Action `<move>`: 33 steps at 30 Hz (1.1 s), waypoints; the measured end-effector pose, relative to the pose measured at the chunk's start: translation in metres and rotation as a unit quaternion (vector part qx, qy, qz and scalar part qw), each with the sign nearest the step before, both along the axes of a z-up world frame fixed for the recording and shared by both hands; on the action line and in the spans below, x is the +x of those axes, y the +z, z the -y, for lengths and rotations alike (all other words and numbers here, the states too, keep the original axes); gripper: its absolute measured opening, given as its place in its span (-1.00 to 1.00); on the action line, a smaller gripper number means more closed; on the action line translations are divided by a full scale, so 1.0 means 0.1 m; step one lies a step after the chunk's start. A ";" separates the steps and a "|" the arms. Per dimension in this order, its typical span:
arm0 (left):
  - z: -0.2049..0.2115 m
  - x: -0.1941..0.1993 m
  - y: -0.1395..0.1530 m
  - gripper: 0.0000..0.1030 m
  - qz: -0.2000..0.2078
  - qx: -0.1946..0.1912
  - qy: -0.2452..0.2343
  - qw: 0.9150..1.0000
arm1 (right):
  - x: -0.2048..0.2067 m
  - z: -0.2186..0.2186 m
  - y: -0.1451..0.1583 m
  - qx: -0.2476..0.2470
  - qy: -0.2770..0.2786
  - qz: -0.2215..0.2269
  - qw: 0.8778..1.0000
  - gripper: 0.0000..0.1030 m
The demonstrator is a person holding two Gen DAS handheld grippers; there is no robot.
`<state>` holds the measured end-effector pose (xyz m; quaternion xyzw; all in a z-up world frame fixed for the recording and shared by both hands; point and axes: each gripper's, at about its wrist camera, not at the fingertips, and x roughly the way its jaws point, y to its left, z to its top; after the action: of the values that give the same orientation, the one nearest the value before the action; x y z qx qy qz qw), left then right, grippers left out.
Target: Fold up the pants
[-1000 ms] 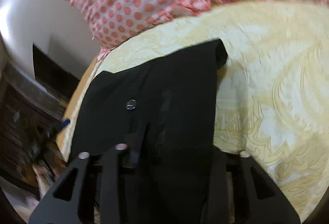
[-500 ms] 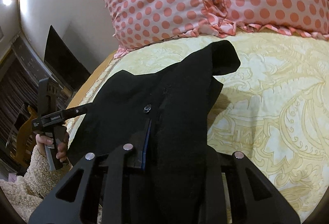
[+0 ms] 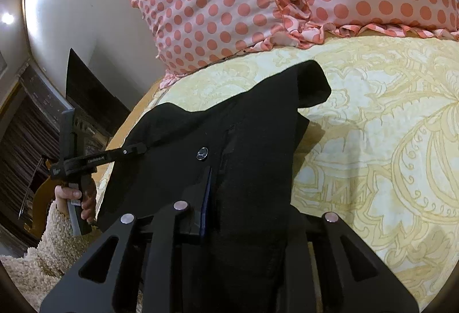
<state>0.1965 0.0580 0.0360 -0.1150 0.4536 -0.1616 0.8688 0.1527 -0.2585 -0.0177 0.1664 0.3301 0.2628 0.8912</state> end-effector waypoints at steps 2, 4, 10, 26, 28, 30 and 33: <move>0.03 0.01 0.08 -0.82 0.014 0.003 -0.001 1.000 | 0.03 0.01 0.04 0.002 0.000 0.002 1.000 -0.59; 0.05 0.04 0.16 -0.82 0.027 0.007 -0.003 1.000 | 0.09 0.02 0.07 0.002 -0.002 0.001 1.000 -0.59; 0.17 0.37 0.45 -0.82 0.067 0.028 -0.005 0.997 | 0.41 0.02 0.27 0.009 -0.005 0.017 1.000 -0.62; 0.26 1.73 -0.07 -0.66 0.033 0.065 0.041 0.997 | 1.68 0.35 0.01 0.006 -0.085 -0.047 0.995 -0.56; 0.27 1.72 -0.08 -0.50 0.032 0.075 0.048 0.996 | 1.65 0.26 0.06 -0.038 -0.099 -0.037 0.994 -0.33; 0.24 1.66 0.00 -0.34 0.042 0.083 0.063 0.994 | 1.59 0.18 0.11 -0.086 -0.122 -0.029 0.988 0.16; 0.16 1.39 0.19 0.07 0.088 0.107 0.090 0.986 | 1.43 0.22 0.22 -0.135 -0.170 -0.003 0.976 0.32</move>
<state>0.3354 0.0423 0.0554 -0.0467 0.3783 -0.0428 0.9235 0.2959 -0.2809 0.0044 0.0991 0.3323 0.0600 0.9360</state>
